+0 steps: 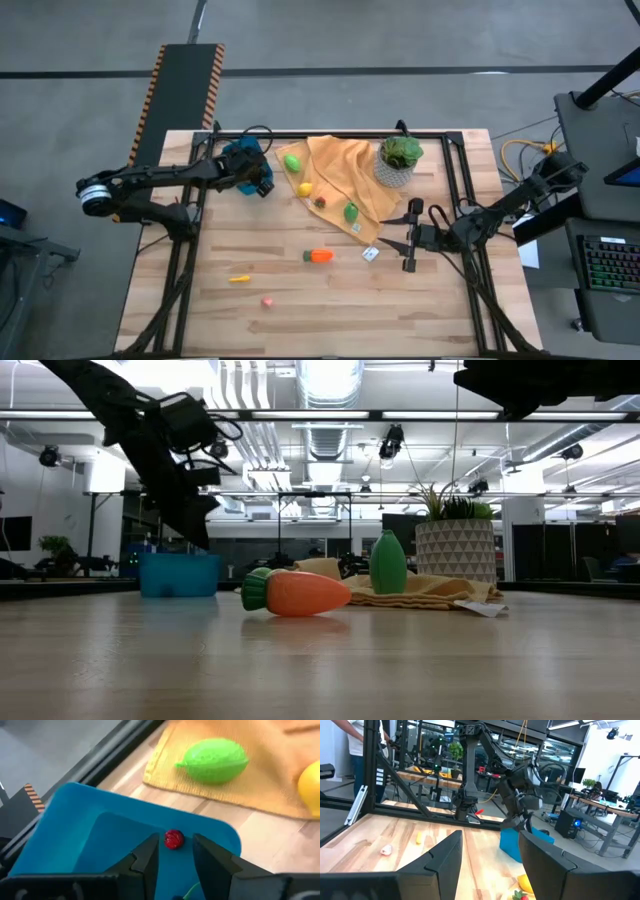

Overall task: Pick and placing Produce into tupperware
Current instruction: Put the yellow corn into the blue bin

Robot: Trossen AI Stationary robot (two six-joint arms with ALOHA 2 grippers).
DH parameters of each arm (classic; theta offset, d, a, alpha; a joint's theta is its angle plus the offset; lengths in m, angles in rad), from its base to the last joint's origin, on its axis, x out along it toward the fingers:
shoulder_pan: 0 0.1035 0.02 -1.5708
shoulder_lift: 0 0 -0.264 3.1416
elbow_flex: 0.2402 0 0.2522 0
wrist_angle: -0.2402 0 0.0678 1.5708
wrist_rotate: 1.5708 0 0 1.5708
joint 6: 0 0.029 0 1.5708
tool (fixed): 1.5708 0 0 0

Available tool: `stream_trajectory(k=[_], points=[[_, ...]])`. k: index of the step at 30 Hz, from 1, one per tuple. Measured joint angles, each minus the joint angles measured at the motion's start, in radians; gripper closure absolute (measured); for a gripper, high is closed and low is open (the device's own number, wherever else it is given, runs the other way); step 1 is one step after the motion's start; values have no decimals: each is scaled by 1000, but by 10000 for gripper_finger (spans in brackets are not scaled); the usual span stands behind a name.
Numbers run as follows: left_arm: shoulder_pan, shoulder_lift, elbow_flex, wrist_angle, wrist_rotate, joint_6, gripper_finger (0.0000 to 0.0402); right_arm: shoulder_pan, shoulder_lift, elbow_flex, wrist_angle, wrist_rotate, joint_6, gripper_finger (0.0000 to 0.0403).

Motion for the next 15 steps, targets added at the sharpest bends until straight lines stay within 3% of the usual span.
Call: stream_trajectory(k=[4,10,15], points=[[-2,-65,0,-7,19,-2,298,0,0,0,0,0,0,216],[-24,-183,0,4,193,-8,298,0,0,-1,0,0,0,216],[-60,-276,0,15,241,-8,298,0,0,-1,0,0,0,216]])
